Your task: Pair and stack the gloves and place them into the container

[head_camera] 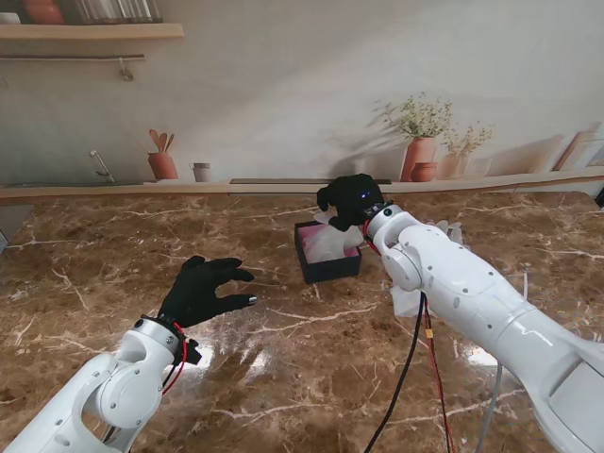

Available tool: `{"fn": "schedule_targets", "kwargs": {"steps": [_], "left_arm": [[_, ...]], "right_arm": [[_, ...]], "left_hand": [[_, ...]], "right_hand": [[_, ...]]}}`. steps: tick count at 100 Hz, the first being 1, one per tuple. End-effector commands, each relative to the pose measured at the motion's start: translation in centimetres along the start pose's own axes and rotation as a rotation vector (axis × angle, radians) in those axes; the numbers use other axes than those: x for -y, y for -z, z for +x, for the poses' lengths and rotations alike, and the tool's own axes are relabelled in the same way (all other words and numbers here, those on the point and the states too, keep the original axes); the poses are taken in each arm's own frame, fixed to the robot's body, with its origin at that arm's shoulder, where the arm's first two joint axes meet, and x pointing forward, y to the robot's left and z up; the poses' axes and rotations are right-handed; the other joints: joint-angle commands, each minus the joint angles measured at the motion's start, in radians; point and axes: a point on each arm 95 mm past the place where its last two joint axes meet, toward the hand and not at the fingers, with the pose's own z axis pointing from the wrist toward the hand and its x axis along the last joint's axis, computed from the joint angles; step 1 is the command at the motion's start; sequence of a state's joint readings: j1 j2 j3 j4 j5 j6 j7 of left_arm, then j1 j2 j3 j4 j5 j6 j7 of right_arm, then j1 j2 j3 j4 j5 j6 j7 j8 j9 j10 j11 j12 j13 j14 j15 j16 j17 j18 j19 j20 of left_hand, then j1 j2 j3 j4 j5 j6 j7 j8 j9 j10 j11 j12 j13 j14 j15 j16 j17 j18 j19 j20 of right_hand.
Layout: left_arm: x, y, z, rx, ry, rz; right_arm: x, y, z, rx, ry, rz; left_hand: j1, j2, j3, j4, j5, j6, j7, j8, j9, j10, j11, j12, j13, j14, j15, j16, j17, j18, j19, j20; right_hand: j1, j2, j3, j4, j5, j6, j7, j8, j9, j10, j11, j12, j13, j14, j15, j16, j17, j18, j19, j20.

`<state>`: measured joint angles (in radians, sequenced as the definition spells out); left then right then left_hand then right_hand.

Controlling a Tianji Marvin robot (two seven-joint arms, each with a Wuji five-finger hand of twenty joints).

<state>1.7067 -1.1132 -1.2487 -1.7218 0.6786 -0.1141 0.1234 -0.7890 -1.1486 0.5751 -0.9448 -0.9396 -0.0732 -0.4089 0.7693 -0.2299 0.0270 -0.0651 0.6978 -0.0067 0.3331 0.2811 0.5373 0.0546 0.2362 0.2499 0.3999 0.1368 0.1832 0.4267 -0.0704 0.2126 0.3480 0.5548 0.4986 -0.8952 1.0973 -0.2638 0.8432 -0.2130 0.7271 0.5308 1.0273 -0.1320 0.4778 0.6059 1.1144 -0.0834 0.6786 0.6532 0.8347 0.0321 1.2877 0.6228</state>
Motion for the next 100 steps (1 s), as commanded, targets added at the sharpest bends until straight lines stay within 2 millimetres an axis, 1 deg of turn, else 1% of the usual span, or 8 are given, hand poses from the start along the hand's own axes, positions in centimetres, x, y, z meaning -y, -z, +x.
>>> {"fn": "schedule_targets", "kwargs": {"steps": [1, 16, 29, 43, 52, 64, 90, 100], "left_arm": [[-0.3, 0.1, 0.0, 0.000, 0.002, -0.005], [-0.3, 0.0, 0.1, 0.000, 0.004, -0.006], [-0.3, -0.1, 0.1, -0.003, 0.005, -0.009], [-0.3, -0.1, 0.1, -0.001, 0.003, -0.012], [-0.3, -0.1, 0.1, 0.001, 0.003, -0.011], [-0.3, -0.1, 0.0, 0.005, 0.003, -0.010], [-0.3, 0.0, 0.0, 0.006, 0.006, -0.009], [-0.2, 0.0, 0.0, 0.007, 0.005, -0.006]], "right_arm": [[1.4, 0.6, 0.0, 0.018, -0.006, 0.087], [2.6, 0.8, 0.2, 0.050, -0.025, 0.136], [3.9, 0.6, 0.4, 0.063, -0.031, 0.164], [4.7, 0.1, 0.6, 0.074, -0.017, 0.170], [4.9, -0.1, 0.8, 0.072, -0.016, 0.176], [5.2, -0.4, 1.3, 0.059, -0.027, 0.177], [5.5, -0.8, 2.2, 0.028, -0.058, 0.177], [5.8, -1.0, 2.5, 0.011, -0.069, 0.196]], "left_hand": [[0.019, 0.032, -0.039, 0.024, 0.002, -0.025, -0.001, 0.012, 0.001, -0.011, -0.027, -0.003, -0.041, -0.038, -0.032, -0.011, -0.016, 0.007, -0.034, 0.017], [0.018, 0.034, -0.039, 0.024, 0.003, -0.027, 0.001, 0.013, 0.002, -0.011, -0.026, -0.003, -0.040, -0.038, -0.032, -0.011, -0.015, 0.008, -0.035, 0.018], [0.018, 0.033, -0.038, 0.024, 0.003, -0.025, 0.001, 0.013, 0.002, -0.010, -0.026, -0.003, -0.041, -0.036, -0.032, -0.011, -0.016, 0.008, -0.036, 0.018], [0.016, 0.034, -0.039, 0.023, 0.003, -0.027, 0.001, 0.012, 0.002, -0.011, -0.026, -0.003, -0.041, -0.036, -0.032, -0.011, -0.016, 0.009, -0.036, 0.018], [0.018, 0.033, -0.039, 0.023, 0.003, -0.028, 0.001, 0.013, 0.003, -0.012, -0.026, -0.003, -0.041, -0.036, -0.032, -0.010, -0.015, 0.009, -0.036, 0.019], [0.018, 0.034, -0.038, 0.024, 0.002, -0.025, 0.000, 0.012, 0.002, -0.011, -0.027, -0.003, -0.043, -0.034, -0.033, -0.011, -0.016, 0.009, -0.038, 0.019], [0.020, 0.034, -0.038, 0.024, 0.005, -0.025, 0.001, 0.013, -0.001, -0.010, -0.029, -0.003, -0.048, -0.027, -0.032, -0.008, -0.018, 0.009, -0.046, 0.017], [0.020, 0.035, -0.038, 0.024, 0.003, -0.026, -0.001, 0.013, -0.002, -0.010, -0.030, -0.003, -0.050, -0.029, -0.032, -0.008, -0.018, 0.009, -0.048, 0.018]], "right_hand": [[0.050, -0.032, -0.008, -0.063, 0.021, -0.034, 0.098, -0.052, 0.044, 0.007, 0.014, 0.060, 0.068, -0.011, 0.036, 0.017, 0.065, -0.018, 0.058, -0.047], [0.066, -0.036, -0.021, -0.069, 0.036, -0.041, 0.168, -0.098, 0.087, 0.025, 0.011, 0.070, 0.120, 0.014, -0.027, -0.019, 0.134, 0.000, 0.032, -0.116], [0.103, -0.020, -0.005, -0.059, 0.069, -0.048, 0.197, -0.156, 0.124, 0.030, -0.036, 0.034, 0.133, 0.032, -0.113, -0.066, 0.150, 0.011, 0.003, -0.171], [0.121, -0.007, -0.002, -0.049, 0.073, -0.060, 0.201, -0.192, 0.087, 0.036, -0.100, -0.035, 0.071, 0.051, -0.238, -0.141, 0.116, 0.035, -0.033, -0.201], [0.125, 0.000, -0.006, -0.045, 0.071, -0.076, 0.203, -0.197, 0.061, 0.035, -0.103, -0.062, -0.006, 0.081, -0.316, -0.191, 0.073, 0.061, -0.063, -0.201], [0.152, -0.004, 0.015, -0.037, 0.109, -0.068, 0.227, -0.214, 0.145, 0.027, -0.096, -0.040, 0.076, 0.072, -0.229, -0.175, 0.112, 0.025, -0.031, -0.184], [0.183, -0.011, 0.039, -0.028, 0.143, -0.069, 0.252, -0.226, 0.199, 0.019, -0.111, -0.014, 0.114, 0.076, -0.170, -0.131, 0.161, -0.062, -0.045, -0.215], [0.187, -0.004, 0.043, -0.025, 0.154, -0.068, 0.258, -0.230, 0.213, 0.016, -0.108, -0.012, 0.118, 0.076, -0.164, -0.128, 0.172, -0.070, -0.046, -0.227]]}}
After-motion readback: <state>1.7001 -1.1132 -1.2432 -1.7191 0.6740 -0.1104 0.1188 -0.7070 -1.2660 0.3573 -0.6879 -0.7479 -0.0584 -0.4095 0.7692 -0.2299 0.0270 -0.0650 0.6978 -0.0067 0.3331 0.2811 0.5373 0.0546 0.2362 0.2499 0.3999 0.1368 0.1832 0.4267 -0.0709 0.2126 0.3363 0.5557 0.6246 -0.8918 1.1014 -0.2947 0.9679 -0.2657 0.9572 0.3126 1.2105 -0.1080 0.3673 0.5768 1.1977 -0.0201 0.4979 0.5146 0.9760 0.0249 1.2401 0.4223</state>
